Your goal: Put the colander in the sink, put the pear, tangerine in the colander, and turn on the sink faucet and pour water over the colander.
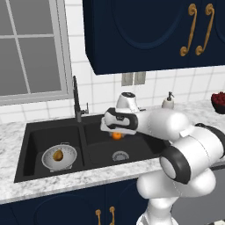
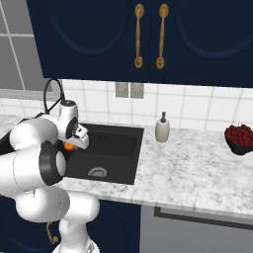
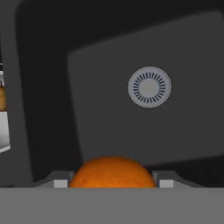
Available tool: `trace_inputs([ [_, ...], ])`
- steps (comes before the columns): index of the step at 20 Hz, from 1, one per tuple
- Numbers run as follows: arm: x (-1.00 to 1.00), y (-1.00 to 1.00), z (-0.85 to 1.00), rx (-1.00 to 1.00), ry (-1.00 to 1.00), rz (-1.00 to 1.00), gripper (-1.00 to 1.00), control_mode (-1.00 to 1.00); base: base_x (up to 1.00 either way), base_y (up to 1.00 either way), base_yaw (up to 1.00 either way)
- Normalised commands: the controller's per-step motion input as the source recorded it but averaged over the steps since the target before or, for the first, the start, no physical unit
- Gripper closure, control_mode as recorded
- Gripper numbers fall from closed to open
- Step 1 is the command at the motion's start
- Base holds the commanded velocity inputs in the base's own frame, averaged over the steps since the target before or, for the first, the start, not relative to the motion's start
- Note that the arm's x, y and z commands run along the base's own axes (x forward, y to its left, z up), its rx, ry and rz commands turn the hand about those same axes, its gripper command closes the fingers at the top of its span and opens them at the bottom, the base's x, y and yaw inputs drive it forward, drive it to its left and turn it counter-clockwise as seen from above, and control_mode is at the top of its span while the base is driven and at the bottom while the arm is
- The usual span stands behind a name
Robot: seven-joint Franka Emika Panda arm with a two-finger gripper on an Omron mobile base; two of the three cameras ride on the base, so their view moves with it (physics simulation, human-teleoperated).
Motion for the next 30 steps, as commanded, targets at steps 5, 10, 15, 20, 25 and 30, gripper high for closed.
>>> trace_inputs([
  [5,0.02,0.38,-0.13,0.02,0.00,0.03,1.00,-1.00,0.00,0.00,0.00],
  [10,-0.18,0.73,-0.04,0.00,-0.01,0.04,1.00,-1.00,0.00,0.00,0.00],
  [15,-0.05,0.83,0.00,0.00,-0.02,0.00,1.00,-1.00,0.00,0.00,0.00],
  [20,0.00,0.93,0.00,0.00,0.00,0.01,1.00,-1.00,0.00,0.00,0.00],
  [25,0.19,0.82,-0.02,0.00,0.00,0.00,1.00,-1.00,0.00,0.00,0.00],
  [30,0.05,0.50,-0.15,-0.01,0.00,0.00,1.00,-1.00,0.00,0.00,0.00],
])
